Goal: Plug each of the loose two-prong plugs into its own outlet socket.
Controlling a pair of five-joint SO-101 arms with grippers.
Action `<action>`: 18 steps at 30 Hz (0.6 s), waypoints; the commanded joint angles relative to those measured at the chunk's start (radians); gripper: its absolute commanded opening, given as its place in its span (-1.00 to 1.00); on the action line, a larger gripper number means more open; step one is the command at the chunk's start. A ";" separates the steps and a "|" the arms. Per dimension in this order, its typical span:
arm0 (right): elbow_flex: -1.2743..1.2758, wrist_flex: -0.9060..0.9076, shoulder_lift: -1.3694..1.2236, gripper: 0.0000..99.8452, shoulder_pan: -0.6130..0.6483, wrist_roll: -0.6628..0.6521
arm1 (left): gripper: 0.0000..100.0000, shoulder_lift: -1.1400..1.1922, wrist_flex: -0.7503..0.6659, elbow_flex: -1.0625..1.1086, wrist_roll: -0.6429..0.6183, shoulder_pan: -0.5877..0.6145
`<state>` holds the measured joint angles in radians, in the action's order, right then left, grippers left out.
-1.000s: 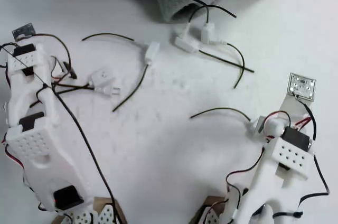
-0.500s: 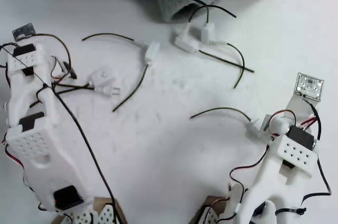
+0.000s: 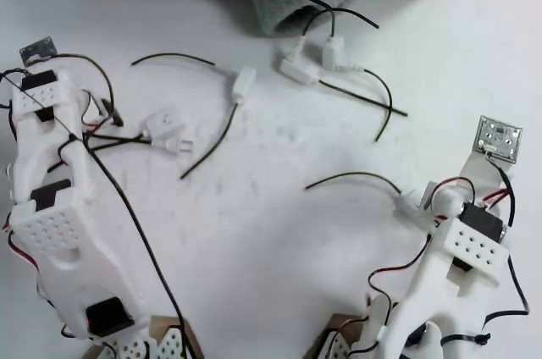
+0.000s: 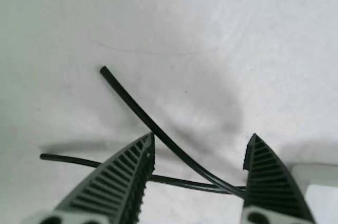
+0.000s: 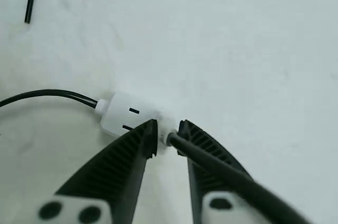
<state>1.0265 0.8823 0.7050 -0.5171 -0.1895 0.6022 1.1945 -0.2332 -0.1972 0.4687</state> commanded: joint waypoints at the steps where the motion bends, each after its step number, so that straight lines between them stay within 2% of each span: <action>1: 0.009 -0.012 -0.001 -0.92 -0.010 0.000 | -0.46 -0.007 -0.012 -0.012 0.006 -0.007; 18: 0.009 0.048 -0.016 -0.96 -0.012 -0.029 | -0.46 -0.007 -0.012 -0.011 0.006 -0.007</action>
<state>1.0480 0.9022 0.7066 -0.5186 -0.2033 0.6022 1.1945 -0.2332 -0.1972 0.4687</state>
